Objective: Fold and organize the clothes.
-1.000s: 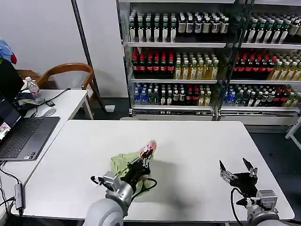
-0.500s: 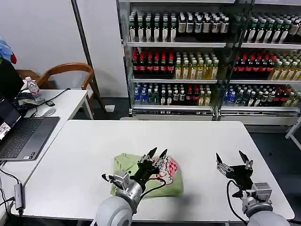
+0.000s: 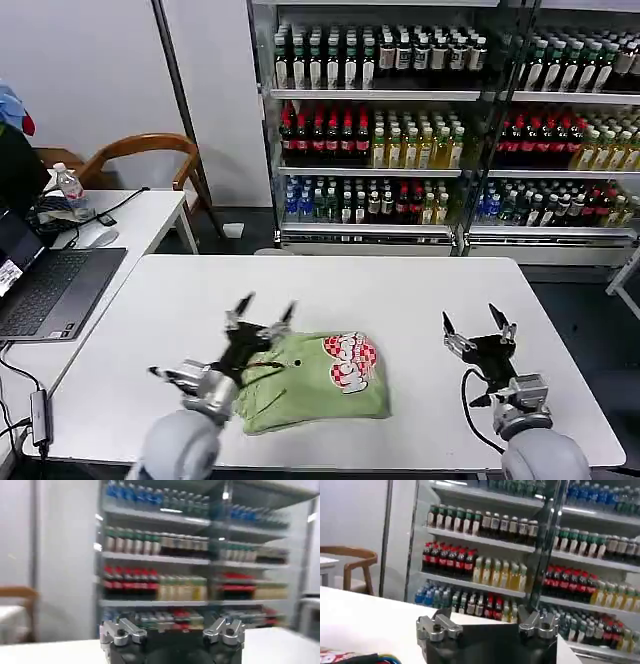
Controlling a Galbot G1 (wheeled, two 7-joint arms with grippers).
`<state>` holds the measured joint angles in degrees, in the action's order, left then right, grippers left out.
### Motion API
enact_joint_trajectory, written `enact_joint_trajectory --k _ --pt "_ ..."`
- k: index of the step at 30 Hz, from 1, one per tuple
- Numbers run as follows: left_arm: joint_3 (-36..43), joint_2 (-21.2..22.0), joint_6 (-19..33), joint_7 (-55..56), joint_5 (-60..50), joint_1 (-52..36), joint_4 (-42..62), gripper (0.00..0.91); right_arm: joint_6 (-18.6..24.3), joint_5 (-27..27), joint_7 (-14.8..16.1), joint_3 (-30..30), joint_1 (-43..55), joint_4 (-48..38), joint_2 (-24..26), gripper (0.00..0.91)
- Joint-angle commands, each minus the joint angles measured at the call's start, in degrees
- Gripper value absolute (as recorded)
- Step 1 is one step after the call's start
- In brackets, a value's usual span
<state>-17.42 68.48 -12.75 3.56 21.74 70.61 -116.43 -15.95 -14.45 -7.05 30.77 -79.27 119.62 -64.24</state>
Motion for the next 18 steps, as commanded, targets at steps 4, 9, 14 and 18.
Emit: enact_joint_trajectory --k 4,9,14,18 --pt "-21.9 -7.2 9.9 -3.4 -4.4 7.3 5.7 0.907 5.7 6.0 1.9 -5.1 6.8 -7.5 -2.6 0.907" --pt "-21.4 -6.1 10.1 -3.5 -5.0 7.7 6.0 0.907 6.0 5.9 1.4 -3.6 6.1 -7.1 -2.2 0.907" --pt "-20.2 -5.2 10.2 -3.5 -6.0 7.6 5.5 0.907 6.1 5.7 1.1 -2.1 4.5 -6.3 -1.9 0.907" --pt "-18.4 -4.4 11.0 -3.4 -7.2 7.8 5.4 0.907 6.3 5.3 1.7 -1.6 3.5 -5.2 -1.7 0.907"
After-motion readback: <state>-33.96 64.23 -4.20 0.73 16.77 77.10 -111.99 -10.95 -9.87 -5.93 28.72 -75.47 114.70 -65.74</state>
